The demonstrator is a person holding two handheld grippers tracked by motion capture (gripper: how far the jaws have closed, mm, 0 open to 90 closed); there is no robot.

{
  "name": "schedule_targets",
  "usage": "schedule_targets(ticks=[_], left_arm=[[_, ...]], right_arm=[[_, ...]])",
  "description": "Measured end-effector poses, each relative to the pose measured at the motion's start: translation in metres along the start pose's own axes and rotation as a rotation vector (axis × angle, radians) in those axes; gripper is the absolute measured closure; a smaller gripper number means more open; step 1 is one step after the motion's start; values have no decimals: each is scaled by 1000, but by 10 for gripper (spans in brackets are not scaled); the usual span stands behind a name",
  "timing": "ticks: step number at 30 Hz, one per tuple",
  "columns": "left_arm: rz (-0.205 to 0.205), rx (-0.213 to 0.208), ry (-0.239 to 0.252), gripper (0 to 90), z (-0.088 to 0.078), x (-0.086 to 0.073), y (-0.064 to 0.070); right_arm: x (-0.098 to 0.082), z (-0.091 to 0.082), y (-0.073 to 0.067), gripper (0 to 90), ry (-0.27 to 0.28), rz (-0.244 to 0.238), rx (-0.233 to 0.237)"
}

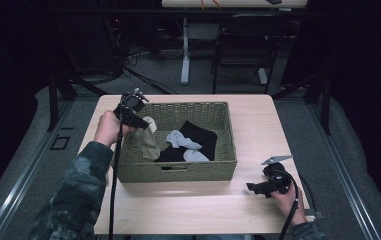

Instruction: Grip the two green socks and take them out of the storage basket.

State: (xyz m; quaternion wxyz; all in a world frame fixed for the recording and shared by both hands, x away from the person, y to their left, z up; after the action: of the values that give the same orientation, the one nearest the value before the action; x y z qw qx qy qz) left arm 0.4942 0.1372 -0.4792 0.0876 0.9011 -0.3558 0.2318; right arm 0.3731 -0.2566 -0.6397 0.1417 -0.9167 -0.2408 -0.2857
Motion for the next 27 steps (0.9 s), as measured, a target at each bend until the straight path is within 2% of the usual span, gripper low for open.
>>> schedule_targets(ticks=[10, 16, 23, 27], left_arm=[[4, 28, 43, 859, -24, 15, -2], [15, 43, 65, 859, -38, 27, -2], [26, 70, 106, 859, -64, 46, -5], [21, 98, 140, 859, -86, 55, -11]], right_arm=[[1, 0, -1, 94, 1, -7, 5], [0, -1, 0, 94, 1, -7, -7], [-2, -2, -1, 94, 5, -2, -5], [-3, -3, 0, 95, -6, -4, -11]])
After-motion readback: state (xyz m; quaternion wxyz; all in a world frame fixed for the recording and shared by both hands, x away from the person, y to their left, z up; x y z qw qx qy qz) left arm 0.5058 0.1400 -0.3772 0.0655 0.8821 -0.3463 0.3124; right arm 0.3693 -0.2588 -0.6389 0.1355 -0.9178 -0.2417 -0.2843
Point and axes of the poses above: each handheld gripper's, and its own axes: z roughly forward along the jaws, x roughly out of its top, y roughly to its right, the point moved 9 cm from there along z, roughly forward along the jaws, and after that the axes turned 2 degrees about y, right-handed, at the moved point
